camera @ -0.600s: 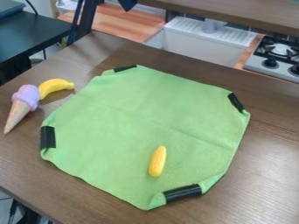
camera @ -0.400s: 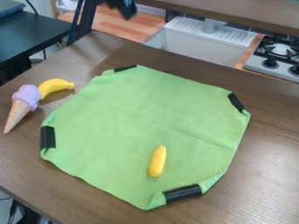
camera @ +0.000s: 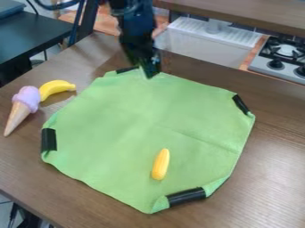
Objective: Move the yellow banana from the cloth to the table
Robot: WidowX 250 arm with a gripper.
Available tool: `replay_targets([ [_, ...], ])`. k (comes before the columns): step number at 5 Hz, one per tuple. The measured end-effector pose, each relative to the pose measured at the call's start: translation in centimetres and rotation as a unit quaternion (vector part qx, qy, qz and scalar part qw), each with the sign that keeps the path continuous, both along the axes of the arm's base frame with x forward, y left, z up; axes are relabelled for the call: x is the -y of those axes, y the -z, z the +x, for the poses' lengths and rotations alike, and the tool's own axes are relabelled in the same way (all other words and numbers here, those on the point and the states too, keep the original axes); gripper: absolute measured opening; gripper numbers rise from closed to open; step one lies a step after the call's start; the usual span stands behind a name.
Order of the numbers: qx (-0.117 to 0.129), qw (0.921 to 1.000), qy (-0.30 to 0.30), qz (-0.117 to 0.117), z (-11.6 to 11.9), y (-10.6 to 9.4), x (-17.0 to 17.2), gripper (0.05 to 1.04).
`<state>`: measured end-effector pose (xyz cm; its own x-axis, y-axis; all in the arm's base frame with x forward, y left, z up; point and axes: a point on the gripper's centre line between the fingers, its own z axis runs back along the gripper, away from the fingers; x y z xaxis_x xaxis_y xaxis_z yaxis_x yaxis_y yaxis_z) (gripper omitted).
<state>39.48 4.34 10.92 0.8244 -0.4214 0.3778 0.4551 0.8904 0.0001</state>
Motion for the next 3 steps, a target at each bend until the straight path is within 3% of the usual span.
replay_targets([
  [1,-0.052,0.9981,-0.033,0.006,-2.9,1.7,1.0,1.001],
  [2,-0.076,0.9942,-0.075,0.011,-5.8,1.8,2.7,1.001],
  [3,-0.077,0.9857,-0.15,-0.001,-9.0,1.5,4.0,1.001],
])
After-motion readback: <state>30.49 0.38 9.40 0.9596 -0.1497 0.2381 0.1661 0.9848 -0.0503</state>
